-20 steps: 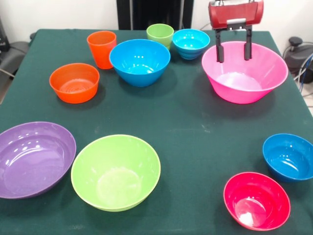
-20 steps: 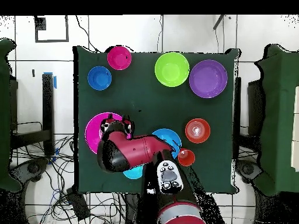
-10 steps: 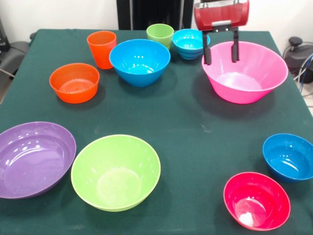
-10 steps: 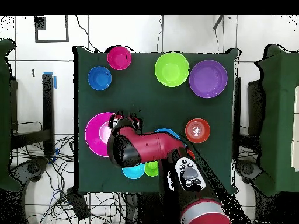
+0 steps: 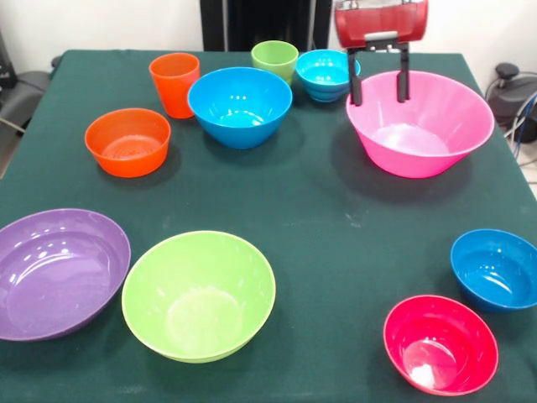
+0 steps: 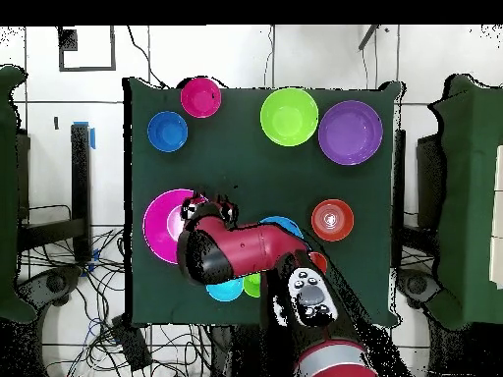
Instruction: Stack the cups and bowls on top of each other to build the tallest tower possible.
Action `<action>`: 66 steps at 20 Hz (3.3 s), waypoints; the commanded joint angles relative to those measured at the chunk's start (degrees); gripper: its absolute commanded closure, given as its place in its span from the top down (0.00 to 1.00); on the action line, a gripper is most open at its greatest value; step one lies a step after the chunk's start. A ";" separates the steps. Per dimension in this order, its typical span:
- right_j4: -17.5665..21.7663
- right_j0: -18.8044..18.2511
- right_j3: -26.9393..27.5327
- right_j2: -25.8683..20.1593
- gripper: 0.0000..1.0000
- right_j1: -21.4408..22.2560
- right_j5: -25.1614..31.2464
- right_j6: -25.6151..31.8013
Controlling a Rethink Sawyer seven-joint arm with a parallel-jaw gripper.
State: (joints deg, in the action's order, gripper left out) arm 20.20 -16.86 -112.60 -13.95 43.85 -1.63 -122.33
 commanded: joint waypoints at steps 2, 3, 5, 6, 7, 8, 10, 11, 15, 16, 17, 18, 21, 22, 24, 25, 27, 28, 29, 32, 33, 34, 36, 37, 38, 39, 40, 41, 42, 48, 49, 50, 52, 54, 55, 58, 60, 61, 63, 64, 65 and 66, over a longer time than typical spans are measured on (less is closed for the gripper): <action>5.68 3.36 0.67 1.00 1.00 -2.62 2.96 0.66; 5.81 2.95 0.48 0.50 1.00 -2.56 2.96 0.49; 6.16 1.54 -0.33 -1.15 1.00 -2.19 2.58 0.21; 6.43 1.31 -0.32 -1.32 1.00 -2.28 2.17 0.09; 6.84 1.18 0.11 -1.25 1.00 -3.09 1.55 0.09; 7.18 0.82 0.43 -1.48 1.00 -4.05 0.88 0.01; 8.54 -0.87 1.72 -2.94 1.00 -7.57 -1.47 0.08; 9.10 -1.28 2.55 -3.28 1.00 -8.91 -1.99 0.31; 9.45 -2.55 3.94 -5.16 1.00 -11.23 -1.63 0.00; 9.34 -2.69 4.03 -5.51 1.00 -11.26 -1.21 -0.14; 9.04 -2.58 4.30 -5.58 1.00 -11.65 -1.23 -0.58; 8.99 -2.27 4.54 -5.31 1.00 -11.90 -1.62 -0.90; 8.64 -2.18 6.01 -5.37 1.00 -13.53 -1.80 -1.21; 8.55 -2.40 6.27 -5.61 1.00 -14.11 -2.03 -1.33; 8.49 -2.60 6.43 -5.81 1.00 -14.68 -2.41 -1.50; 8.50 -2.43 6.56 -5.59 1.00 -14.54 -2.34 -1.42; 8.59 -1.72 7.15 -4.73 1.00 -14.06 -1.90 -0.96; 8.91 -0.39 8.15 -3.11 1.00 -13.43 -1.64 -0.32; 9.31 1.07 9.45 -1.34 1.00 -13.04 -1.24 0.39; 10.12 3.43 12.10 1.61 1.00 -13.08 -0.58 1.37; 10.37 3.74 12.58 2.07 1.00 -13.45 -0.86 1.30; 10.63 4.21 13.05 2.68 1.00 -13.81 -1.37 1.14; 11.01 4.48 13.67 3.04 1.00 -14.23 -1.85 0.90; 11.30 4.19 13.95 2.72 1.00 -14.66 -1.95 0.97; 11.47 4.27 14.15 2.79 1.00 -14.81 -2.14 0.85; 11.65 4.52 14.32 3.05 1.00 -14.79 -2.22 0.79; 11.82 4.77 14.50 3.30 1.00 -14.77 -2.29 0.74; 12.07 4.66 14.65 3.12 1.00 -14.84 -2.22 0.80; 12.22 4.66 14.70 3.10 1.00 -14.85 -2.23 0.72; 12.85 5.72 15.50 3.92 1.00 -14.58 -2.00 0.34; 13.02 5.99 15.68 4.20 1.00 -14.54 -2.15 0.28; 13.22 6.74 16.28 5.09 1.00 -14.83 -2.63 0.25; 13.50 8.11 18.05 6.95 1.00 -16.45 -4.20 0.13; 13.59 9.81 20.41 9.23 1.00 -18.52 -6.01 0.16; 13.66 10.13 21.24 9.66 1.00 -19.18 -6.35 0.33; 13.89 11.11 23.61 10.99 1.00 -20.95 -7.26 0.90; 14.59 10.58 24.61 10.30 1.00 -21.30 -6.61 1.69; 14.84 10.32 24.78 9.94 1.00 -21.23 -6.18 1.90; 15.61 9.59 24.88 8.94 1.00 -20.61 -4.96 2.40; 15.82 9.24 24.67 8.48 1.00 -20.40 -4.67 2.36; 15.96 9.25 24.51 8.46 1.00 -20.23 -4.63 2.12; 16.13 9.09 24.07 8.20 1.00 -19.92 -4.55 1.80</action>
State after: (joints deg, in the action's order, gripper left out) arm 31.70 -7.02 -93.40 -3.70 25.66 -7.33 -122.33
